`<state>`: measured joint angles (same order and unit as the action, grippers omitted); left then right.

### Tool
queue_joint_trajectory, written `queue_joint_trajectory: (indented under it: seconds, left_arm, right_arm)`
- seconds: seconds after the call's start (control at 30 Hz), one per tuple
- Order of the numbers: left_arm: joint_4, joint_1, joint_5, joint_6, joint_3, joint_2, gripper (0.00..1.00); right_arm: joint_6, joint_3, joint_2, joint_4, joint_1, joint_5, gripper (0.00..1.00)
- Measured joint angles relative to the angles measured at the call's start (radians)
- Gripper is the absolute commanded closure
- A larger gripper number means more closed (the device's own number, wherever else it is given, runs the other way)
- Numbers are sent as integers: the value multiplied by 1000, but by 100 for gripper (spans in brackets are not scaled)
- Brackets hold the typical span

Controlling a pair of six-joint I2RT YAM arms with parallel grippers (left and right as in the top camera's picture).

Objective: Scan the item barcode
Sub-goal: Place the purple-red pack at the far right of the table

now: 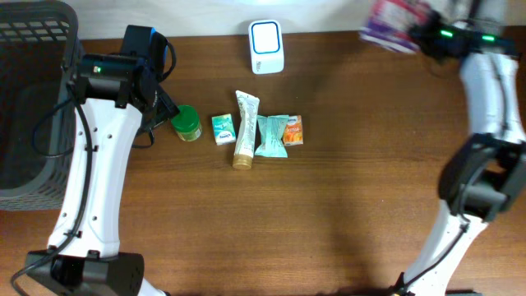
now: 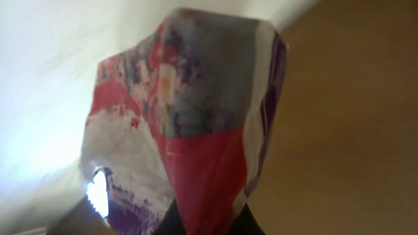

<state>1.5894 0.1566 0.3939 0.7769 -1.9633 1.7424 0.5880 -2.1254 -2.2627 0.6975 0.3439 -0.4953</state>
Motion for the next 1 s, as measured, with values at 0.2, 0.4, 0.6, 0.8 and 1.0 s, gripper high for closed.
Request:
queue_joint_trajectory:
  seconds: [0.2, 0.4, 0.6, 0.8, 1.0]
  left_arm:
    - [0, 0, 0, 0, 0, 0, 1]
    - [0, 0, 0, 0, 0, 0, 1]
    - [0, 0, 0, 0, 0, 0, 1]
    - [0, 0, 0, 0, 0, 0, 1]
    - [0, 0, 0, 0, 0, 0, 1]
  right_arm:
    - [101, 1, 0, 222, 257, 177, 96]
    - [119, 1, 1, 167, 387, 306, 96]
    - [121, 1, -6, 90, 398, 342, 38]
    - [97, 1, -62, 119, 389, 340, 6]
    - [84, 1, 39, 184, 386, 336, 6]
